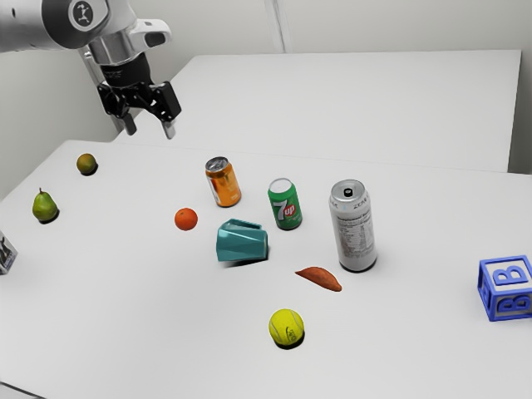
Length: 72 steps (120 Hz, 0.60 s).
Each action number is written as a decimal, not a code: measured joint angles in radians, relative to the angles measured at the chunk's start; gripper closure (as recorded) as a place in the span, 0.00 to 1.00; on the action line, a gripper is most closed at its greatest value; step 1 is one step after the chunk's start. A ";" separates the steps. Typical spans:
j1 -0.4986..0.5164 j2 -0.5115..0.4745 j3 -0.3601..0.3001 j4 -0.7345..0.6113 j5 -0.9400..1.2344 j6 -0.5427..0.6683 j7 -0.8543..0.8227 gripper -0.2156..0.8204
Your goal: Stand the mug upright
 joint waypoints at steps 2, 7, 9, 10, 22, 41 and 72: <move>-0.001 0.000 0.000 0.000 0.000 0.000 0.000 0.22; -0.003 0.001 0.000 0.001 0.000 0.000 0.000 0.22; -0.003 0.001 0.001 0.002 0.000 0.000 0.000 0.22; -0.004 0.001 0.001 0.002 0.000 0.000 0.000 0.22; -0.004 0.007 0.001 0.006 -0.001 0.000 0.000 0.22; -0.002 0.057 0.001 0.040 -0.003 -0.001 0.000 0.22; 0.049 0.151 0.010 0.070 -0.038 0.013 0.016 0.22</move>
